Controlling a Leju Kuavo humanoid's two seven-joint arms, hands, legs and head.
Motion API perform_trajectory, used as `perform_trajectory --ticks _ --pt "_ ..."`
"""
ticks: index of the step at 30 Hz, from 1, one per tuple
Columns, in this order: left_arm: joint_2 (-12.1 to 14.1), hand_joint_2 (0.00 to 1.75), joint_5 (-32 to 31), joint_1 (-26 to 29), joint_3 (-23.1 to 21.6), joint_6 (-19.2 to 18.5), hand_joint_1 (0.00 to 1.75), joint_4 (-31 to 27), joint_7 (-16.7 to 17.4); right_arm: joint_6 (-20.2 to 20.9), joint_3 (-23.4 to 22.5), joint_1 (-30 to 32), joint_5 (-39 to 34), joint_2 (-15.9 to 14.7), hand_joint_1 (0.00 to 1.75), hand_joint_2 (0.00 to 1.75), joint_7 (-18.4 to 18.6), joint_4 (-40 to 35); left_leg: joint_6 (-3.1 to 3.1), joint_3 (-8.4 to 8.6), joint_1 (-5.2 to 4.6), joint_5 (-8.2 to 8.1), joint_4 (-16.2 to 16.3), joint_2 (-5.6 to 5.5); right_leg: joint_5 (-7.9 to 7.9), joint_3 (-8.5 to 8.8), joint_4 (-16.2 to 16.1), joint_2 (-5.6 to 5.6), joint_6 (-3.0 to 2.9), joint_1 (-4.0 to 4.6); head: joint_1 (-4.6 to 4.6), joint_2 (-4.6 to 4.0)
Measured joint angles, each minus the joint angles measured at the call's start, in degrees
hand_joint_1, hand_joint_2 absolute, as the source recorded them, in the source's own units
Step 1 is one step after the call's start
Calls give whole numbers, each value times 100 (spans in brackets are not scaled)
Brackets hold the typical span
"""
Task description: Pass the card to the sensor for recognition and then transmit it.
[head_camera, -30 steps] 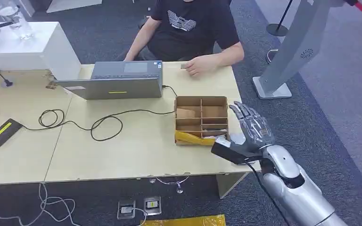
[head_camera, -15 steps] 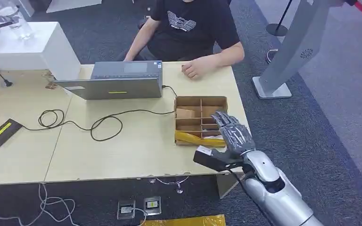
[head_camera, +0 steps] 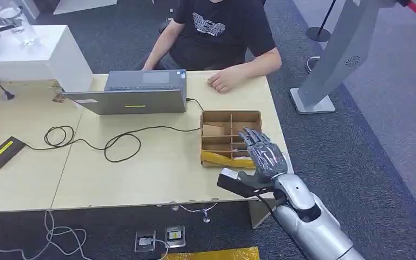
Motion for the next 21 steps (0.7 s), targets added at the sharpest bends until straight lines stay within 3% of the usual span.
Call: perform_trajectory --ticks 14,21 --pt "-17 0 -59 0 0 4 0 0 37 -271 -54 -23 511 166 0 175 63 293 0 -1 0 0 0 0 0 0 0 -1 0 0 0 0" --pt "-26 0 -59 0 0 55 0 0 44 -59 -66 -58 684 223 0 175 111 385 0 0 0 0 0 0 0 0 0 0 0 0 2 0"
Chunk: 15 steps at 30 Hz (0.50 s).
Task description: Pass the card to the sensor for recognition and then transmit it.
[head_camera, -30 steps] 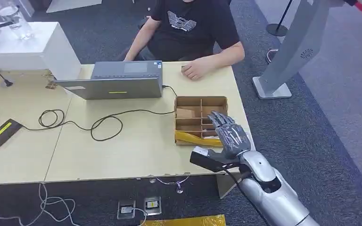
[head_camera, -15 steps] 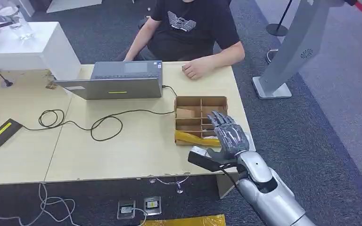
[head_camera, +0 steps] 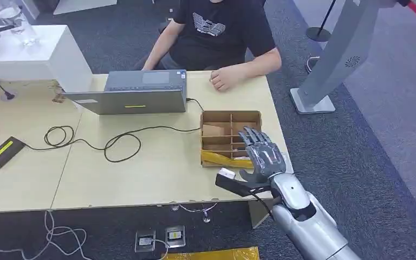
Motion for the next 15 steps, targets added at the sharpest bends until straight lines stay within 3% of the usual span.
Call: perform_trajectory --ticks 15 --pt "-22 0 9 0 0 41 0 0 2 28 0 -157 59 107 0 175 7 203 0 0 0 0 0 0 0 0 0 0 0 0 -2 0"
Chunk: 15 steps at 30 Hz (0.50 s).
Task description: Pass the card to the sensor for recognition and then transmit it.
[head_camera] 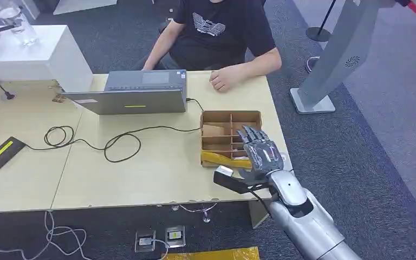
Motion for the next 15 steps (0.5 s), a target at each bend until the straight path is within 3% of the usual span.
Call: perform_trajectory --ticks 15 --pt "18 0 -15 0 0 -105 0 0 0 64 -22 -221 417 48 0 175 85 264 0 0 0 0 0 0 0 0 0 0 0 0 0 0"
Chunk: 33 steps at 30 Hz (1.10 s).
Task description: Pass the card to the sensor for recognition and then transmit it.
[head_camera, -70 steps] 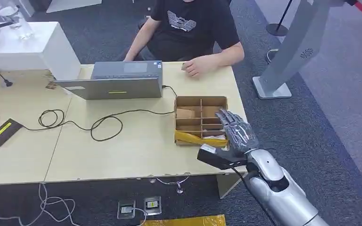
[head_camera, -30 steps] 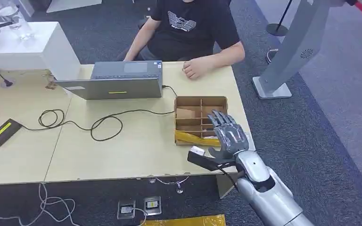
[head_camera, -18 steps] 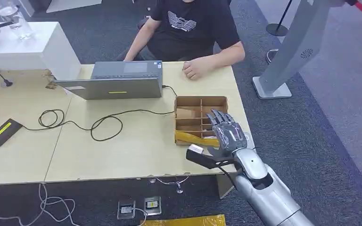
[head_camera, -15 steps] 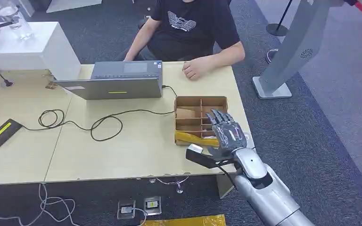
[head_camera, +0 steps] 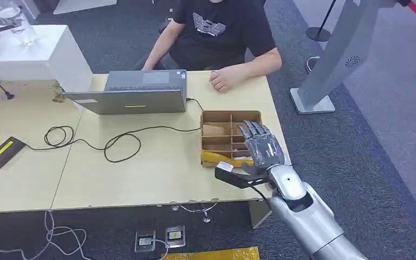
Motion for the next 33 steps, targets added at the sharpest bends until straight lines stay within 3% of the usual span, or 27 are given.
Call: perform_trajectory --ticks 26,33 --pt "92 0 -44 1 0 -101 0 0 -68 304 -238 -1 41 -55 0 175 135 9 0 2 0 0 0 1 0 0 0 1 0 0 2 0" --pt "92 0 -44 1 0 -90 0 0 -68 437 -245 44 11 -50 0 175 9 13 0 1 0 0 0 1 0 0 0 1 0 0 0 0"
